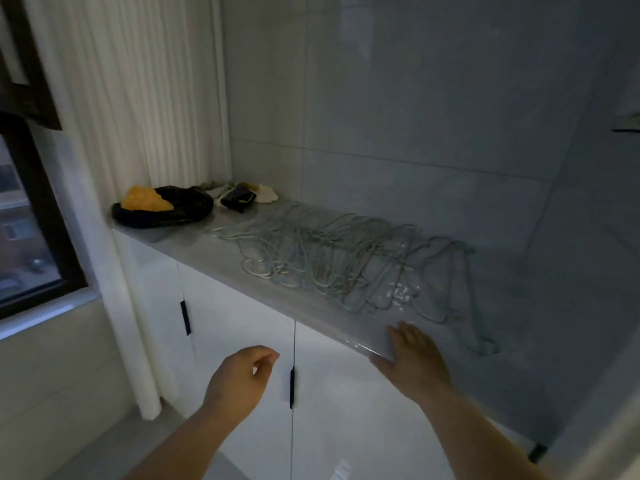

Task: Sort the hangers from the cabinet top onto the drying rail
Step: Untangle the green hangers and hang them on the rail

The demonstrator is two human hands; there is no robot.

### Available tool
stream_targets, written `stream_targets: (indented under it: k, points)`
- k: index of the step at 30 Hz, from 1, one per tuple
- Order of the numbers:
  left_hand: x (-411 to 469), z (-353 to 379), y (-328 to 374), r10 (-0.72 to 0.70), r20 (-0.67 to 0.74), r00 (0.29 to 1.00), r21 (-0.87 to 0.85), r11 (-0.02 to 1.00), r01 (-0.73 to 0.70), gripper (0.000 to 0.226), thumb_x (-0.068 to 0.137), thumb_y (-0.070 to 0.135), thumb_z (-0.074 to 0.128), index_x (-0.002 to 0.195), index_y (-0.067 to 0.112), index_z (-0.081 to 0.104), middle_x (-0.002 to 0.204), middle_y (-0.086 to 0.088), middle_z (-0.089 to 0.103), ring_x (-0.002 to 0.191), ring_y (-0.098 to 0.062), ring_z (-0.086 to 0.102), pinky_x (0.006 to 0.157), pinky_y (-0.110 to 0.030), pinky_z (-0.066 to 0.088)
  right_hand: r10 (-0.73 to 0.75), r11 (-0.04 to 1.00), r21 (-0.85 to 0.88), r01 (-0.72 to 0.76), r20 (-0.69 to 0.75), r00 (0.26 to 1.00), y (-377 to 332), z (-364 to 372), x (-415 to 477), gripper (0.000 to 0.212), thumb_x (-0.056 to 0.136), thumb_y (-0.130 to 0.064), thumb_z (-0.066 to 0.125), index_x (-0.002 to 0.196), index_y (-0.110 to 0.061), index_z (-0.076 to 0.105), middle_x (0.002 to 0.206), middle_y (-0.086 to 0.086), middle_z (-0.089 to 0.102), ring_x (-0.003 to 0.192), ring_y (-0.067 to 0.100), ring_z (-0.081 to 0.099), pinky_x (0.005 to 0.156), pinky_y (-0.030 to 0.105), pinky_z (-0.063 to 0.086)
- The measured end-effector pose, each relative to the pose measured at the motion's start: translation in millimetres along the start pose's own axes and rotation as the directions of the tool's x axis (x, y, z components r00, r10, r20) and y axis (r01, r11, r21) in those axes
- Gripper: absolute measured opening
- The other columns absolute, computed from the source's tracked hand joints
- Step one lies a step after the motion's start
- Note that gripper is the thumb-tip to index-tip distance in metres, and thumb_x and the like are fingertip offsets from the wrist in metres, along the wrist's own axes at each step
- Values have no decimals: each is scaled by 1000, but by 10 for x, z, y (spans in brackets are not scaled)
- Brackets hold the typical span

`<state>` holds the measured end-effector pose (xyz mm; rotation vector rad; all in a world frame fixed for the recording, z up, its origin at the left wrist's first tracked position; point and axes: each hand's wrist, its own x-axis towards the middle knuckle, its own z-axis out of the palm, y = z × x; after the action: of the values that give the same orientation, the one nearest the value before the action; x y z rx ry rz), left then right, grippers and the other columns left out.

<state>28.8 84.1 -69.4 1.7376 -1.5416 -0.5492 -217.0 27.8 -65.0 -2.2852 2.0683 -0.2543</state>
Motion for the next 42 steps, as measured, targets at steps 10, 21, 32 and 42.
stream_targets:
  k: [10,21,32,42]
  points:
    - [1161,553,568,-112,-31,993,-36,993,111,31,90,24,52,119,13,56,118,-9,61,109,-25,56,88,-25,39,-127,988,87,130,-32,991,122,120,437,62,89,-57,33,142,-25,25,156,-4,13,142,9,12,115,29,6]
    - [1834,850,726,-326,5,946,-189,928,321,25,85,6,56,100,-12,61,110,-30,62,103,-38,60,85,-39,49,-160,982,84,168,-100,982,151,166,477,67,88,-58,32,144,-22,19,155,-6,11,142,6,6,115,27,1]
    - [1780,615,802,-435,34,900,-230,873,431,27,93,-1,32,103,-3,56,96,-23,62,83,-25,65,70,-28,49,-161,978,104,179,-154,975,119,144,462,67,84,-60,37,140,-23,30,155,-3,15,142,8,11,115,27,6]
    - [1604,465,875,-437,126,890,-603,679,419,32,96,3,30,121,-7,48,56,-10,42,16,-1,28,25,-6,19,-125,992,-4,128,-263,957,41,53,389,61,21,-59,84,61,-14,73,75,0,75,68,12,72,53,29,56]
